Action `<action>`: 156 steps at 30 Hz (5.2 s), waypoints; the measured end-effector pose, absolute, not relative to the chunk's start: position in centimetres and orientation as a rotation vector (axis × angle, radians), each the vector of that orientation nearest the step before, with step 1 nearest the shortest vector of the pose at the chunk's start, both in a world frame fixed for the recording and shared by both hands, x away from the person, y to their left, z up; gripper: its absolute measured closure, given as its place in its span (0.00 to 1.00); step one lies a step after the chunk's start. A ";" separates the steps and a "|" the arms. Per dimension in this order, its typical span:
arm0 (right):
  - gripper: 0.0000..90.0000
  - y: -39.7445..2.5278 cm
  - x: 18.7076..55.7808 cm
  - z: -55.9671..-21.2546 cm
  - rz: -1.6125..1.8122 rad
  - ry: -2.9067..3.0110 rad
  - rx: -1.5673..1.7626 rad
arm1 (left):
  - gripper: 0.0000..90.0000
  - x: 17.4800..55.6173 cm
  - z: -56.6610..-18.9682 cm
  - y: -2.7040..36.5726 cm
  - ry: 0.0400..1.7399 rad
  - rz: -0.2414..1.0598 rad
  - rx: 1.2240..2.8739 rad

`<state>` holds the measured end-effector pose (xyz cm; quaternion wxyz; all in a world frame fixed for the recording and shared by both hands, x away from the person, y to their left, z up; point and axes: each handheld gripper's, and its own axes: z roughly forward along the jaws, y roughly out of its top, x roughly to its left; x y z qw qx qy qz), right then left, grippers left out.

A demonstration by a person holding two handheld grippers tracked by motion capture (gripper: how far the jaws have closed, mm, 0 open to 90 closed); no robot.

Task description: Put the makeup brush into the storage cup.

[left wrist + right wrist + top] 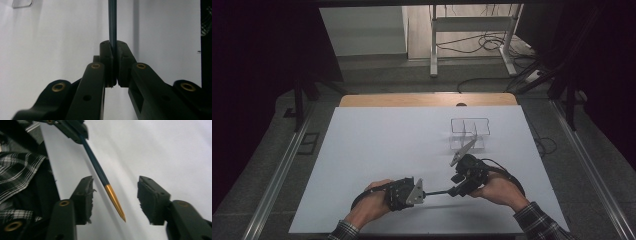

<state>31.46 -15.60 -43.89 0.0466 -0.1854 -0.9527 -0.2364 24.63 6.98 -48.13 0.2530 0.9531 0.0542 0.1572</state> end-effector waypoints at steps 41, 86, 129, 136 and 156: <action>0.45 -20.2 30.9 -42.8 -1.343 -2.785 -0.974 | 0.95 25.6 -47.2 11.9 0.672 0.134 2.167; 0.74 -16.0 30.5 -42.6 -1.554 -2.487 -0.891 | 0.95 24.3 -47.7 9.2 0.664 0.128 2.078; 0.92 -17.3 29.7 -42.0 -1.544 -2.604 -0.793 | 0.12 22.9 -48.0 12.5 0.788 0.167 2.078; 0.92 -17.6 29.7 -41.8 -1.546 -2.625 -0.782 | 0.09 22.7 -47.9 14.3 0.862 0.172 2.027; 0.92 -18.7 30.3 -41.1 -1.565 -2.641 -0.827 | 0.05 21.0 -48.5 16.2 0.919 0.294 2.075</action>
